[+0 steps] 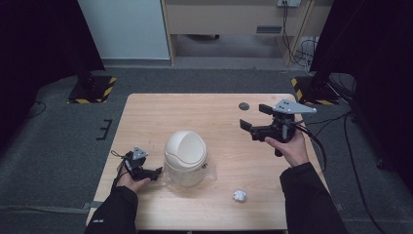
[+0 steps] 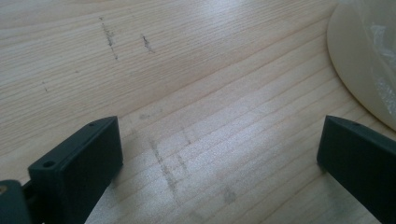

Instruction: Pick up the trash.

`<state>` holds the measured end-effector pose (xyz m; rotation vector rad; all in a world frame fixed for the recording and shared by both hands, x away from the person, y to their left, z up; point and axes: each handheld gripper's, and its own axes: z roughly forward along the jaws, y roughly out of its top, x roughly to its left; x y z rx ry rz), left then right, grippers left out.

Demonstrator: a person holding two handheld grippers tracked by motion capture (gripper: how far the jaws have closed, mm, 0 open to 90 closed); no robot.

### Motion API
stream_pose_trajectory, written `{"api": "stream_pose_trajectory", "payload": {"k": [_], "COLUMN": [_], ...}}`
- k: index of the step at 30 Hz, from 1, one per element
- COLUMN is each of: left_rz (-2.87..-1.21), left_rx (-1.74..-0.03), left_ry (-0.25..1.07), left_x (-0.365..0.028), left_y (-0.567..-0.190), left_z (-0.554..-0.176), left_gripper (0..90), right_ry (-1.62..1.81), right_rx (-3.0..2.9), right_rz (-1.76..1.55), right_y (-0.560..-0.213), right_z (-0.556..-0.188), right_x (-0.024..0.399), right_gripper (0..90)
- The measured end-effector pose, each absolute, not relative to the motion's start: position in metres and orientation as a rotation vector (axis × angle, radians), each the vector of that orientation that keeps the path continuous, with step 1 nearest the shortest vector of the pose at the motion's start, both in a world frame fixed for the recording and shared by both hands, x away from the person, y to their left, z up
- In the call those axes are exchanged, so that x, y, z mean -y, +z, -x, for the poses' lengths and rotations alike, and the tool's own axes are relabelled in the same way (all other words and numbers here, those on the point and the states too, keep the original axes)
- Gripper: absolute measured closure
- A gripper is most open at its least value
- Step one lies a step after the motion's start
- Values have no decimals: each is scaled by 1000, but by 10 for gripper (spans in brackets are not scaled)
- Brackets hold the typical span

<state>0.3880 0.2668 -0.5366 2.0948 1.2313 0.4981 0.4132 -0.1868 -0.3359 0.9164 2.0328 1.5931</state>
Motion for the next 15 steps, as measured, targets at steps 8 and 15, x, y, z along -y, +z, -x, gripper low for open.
{"api": "stream_pose_trajectory", "payload": {"k": [8, 15], "left_rz": [-2099, -2100], "left_rx": [-1225, -1224], "left_ry": [493, 493], "left_x": [-267, -268], "left_y": [-536, -537], "left_z": [-388, -388], "left_gripper": [0, 0], "right_ry": [1595, 1612], "right_rx": [-2070, -2088], "right_rz": [-868, -854], "right_y": [-331, -335], "right_z": [-418, -422], "right_x": [163, 142], "right_gripper": [69, 75]}}
